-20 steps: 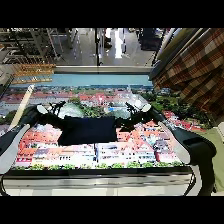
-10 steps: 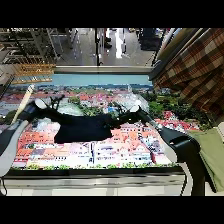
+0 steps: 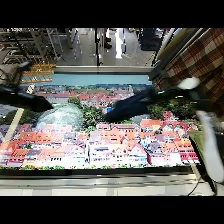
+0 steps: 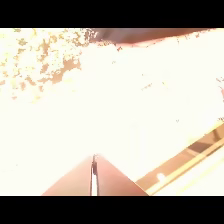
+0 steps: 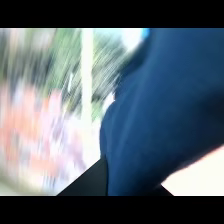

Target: Fold the clothes and pants, and hang the long-sleeved shirts on hangers.

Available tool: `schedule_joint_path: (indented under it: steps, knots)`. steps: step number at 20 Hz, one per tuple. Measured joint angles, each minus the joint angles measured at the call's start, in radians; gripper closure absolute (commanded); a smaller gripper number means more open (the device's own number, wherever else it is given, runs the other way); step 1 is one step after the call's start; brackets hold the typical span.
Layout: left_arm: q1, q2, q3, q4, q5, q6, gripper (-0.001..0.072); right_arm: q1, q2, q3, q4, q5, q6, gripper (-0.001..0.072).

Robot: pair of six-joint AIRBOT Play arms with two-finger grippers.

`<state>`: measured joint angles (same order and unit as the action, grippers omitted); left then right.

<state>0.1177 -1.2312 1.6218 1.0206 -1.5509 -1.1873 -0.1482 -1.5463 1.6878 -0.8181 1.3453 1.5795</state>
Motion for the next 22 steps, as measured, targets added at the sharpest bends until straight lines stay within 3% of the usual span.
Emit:
schedule_joint_path:
  steps: [4,12,16,20,21,22]
  knots:
    - [0.072,0.099,0.004,0.0,-0.064,-0.003,0.0699,-0.38,0.143,0.0,-0.059,0.079,0.015,0.0697]
    - [0.102,0.144,-0.051,-0.002,-0.101,-0.003,0.0699,-1.11,0.214,-0.227,-0.096,0.125,-0.204,0.0698]
    - [0.1,0.145,-0.12,-0.003,-0.107,-0.019,0.0699,-1.318,0.223,-0.418,-0.153,0.141,-0.286,0.0696]
    - [0.1,0.146,-0.146,-0.004,-0.11,-0.026,0.0699,-1.402,0.221,-0.558,-0.351,0.113,-0.325,0.0672]
    - [0.1,0.146,-0.149,-0.004,-0.11,-0.026,0.0699,-1.411,0.217,-0.575,-0.388,0.089,-0.334,0.047]
    - [0.1,0.146,-0.151,-0.004,-0.109,-0.027,0.0699,-1.417,0.212,-0.586,-0.414,0.075,-0.343,0.0168]
